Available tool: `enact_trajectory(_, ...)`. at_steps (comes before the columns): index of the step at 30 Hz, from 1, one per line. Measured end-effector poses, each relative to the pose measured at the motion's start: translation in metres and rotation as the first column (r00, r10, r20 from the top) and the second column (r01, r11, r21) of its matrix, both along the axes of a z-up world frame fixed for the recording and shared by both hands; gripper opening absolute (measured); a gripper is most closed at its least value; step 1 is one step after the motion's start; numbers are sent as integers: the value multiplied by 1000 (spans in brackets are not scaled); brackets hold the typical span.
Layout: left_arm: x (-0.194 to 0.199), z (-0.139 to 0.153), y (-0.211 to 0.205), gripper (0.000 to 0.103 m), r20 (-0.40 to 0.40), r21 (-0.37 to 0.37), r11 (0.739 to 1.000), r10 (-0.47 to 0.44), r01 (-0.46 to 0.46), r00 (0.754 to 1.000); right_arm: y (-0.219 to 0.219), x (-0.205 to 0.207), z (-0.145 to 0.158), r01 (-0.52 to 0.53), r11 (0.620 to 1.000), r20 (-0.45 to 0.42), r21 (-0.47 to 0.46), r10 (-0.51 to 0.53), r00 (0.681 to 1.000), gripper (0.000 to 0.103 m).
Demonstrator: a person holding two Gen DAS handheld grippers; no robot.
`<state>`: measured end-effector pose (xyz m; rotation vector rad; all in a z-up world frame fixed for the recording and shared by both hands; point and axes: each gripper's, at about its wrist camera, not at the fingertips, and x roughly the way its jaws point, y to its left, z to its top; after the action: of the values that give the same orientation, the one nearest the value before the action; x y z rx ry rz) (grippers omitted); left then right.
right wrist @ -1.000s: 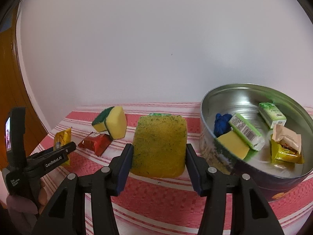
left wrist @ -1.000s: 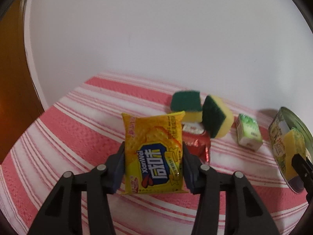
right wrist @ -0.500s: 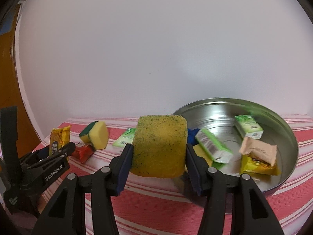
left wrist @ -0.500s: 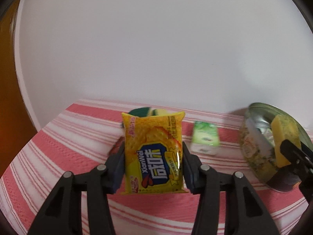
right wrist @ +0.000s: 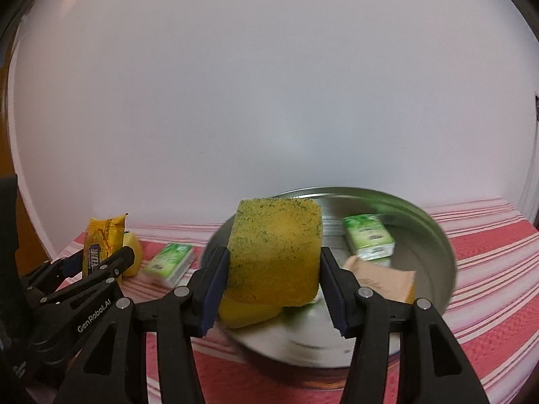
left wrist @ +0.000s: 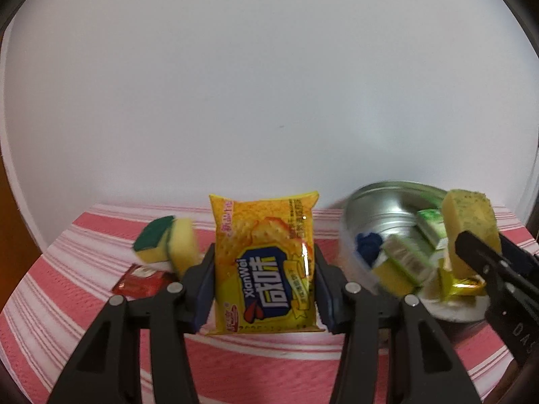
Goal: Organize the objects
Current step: 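Carry the cracker packet and scouring pad over the silver tin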
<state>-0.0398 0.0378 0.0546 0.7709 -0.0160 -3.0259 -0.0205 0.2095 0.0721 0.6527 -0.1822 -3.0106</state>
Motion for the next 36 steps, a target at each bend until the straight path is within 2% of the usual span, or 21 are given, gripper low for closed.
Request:
enact_trajectory(6,-7,7,34,50,-16,-1,998,-66,66,998,25,-1,5,68,998,-24,19,-68,997,56)
enact_trajectory(20,-26,6,99,50,7,-12,987,-162,162,987,84,-28,-4,212,977,2,14,-212,977,56)
enact_trajectory(27,-39,-3,118,50,54,-19,983,-181,182,982,94,-44,-12,255,966,31,44,-256,966,56)
enact_trajectory(36,-45,-10,121,50,92,-43,984,-171,175,981,77,-47,-21,247,964,57,94,-253,966,56)
